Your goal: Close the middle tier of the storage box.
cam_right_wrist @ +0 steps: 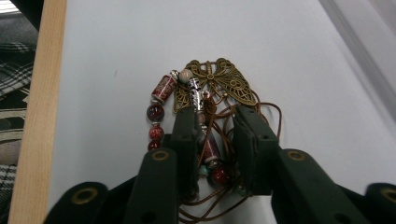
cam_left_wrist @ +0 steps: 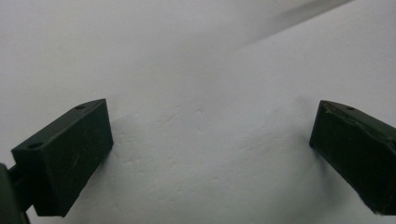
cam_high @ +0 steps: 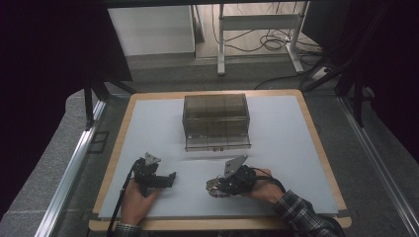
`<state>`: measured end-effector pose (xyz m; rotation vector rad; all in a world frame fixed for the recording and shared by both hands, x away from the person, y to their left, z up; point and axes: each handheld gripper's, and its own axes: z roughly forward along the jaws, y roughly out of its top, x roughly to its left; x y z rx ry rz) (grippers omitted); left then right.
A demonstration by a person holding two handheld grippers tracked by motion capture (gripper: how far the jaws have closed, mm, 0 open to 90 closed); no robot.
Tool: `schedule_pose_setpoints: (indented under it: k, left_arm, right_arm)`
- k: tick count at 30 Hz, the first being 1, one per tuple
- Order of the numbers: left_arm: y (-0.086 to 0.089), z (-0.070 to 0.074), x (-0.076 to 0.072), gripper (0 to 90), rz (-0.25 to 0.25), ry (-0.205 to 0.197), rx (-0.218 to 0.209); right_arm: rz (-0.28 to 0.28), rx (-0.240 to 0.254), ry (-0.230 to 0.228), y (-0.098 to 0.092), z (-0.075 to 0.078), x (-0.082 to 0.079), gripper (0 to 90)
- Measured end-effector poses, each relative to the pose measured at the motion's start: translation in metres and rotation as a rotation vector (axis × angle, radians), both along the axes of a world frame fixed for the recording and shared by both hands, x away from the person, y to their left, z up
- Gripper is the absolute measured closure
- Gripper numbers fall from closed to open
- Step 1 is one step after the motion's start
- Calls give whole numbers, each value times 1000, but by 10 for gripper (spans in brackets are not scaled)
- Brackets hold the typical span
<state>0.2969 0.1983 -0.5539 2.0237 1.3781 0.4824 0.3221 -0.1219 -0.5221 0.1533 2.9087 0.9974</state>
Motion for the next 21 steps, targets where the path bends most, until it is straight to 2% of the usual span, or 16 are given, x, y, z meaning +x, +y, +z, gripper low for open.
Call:
schedule_pose_setpoints:
  k: [5, 9, 15, 21]
  left_arm:
    - [0, 0, 0, 0, 0, 0, 0]
    - [0, 0, 0, 0, 0, 0, 0]
    - [0, 0, 0, 0, 0, 0, 0]
    - [0, 0, 0, 0, 0, 0, 0]
  right_arm:
    - [-15, 1, 25, 0, 0, 3, 804]
    - [-19, -9, 29, 1, 1, 3, 817]
    - [-22, -16, 12, 1, 3, 1, 820]
    - [-33, 21, 2, -1, 10, 1, 819]
